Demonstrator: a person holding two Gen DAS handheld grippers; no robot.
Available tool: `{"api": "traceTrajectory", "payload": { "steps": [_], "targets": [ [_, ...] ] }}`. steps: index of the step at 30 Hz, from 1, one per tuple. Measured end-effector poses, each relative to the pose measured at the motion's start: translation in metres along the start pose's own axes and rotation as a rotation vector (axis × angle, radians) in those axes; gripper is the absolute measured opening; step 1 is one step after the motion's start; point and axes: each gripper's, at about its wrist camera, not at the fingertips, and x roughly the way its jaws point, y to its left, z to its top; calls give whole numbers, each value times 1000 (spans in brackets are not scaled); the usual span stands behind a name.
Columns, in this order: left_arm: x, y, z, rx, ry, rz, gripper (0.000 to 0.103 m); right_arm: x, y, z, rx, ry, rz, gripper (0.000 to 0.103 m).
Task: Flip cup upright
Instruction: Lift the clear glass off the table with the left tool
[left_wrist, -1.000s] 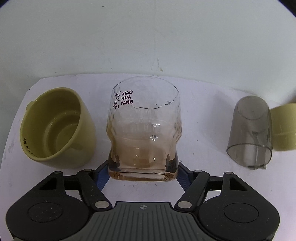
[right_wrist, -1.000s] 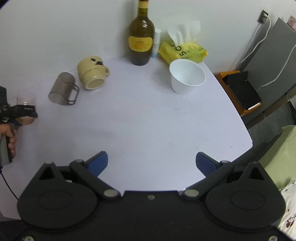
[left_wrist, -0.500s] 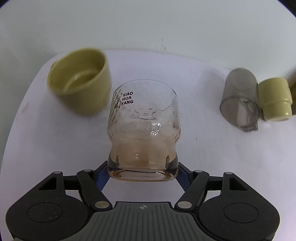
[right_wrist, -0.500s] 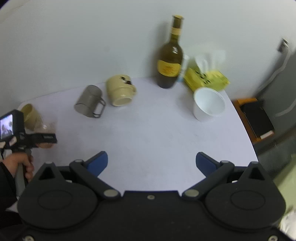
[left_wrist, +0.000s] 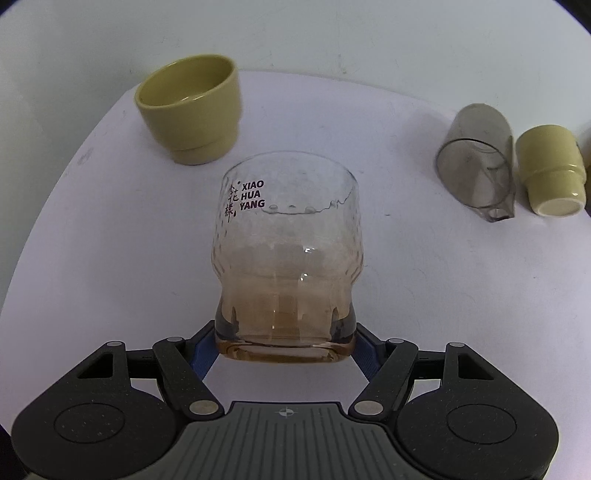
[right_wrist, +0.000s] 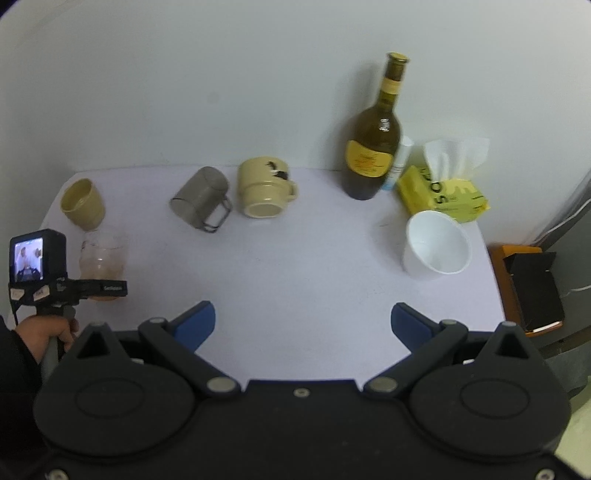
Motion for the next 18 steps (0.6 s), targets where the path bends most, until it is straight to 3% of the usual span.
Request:
{"api": "traceTrajectory", "payload": {
  "steps": [8, 12, 15, 16, 18],
  "targets": [
    [7, -48, 10, -4, 3, -65, 68, -1, -37, -4, 3, 1, -27, 103],
    [-3, -76, 0, 9, 10, -88, 68, -2, -41, -9, 10, 10, -37, 103],
    [2, -80, -5, 34, 11, -81, 76, -1, -41, -13, 31, 28, -42, 103],
    [-1, -80, -6, 46, 18, -103, 85, 0, -38, -14, 45, 36, -42, 103],
    [-5, -79, -4, 57, 26, -121, 86, 1, -35, -14, 56, 41, -40, 103]
  ]
}}
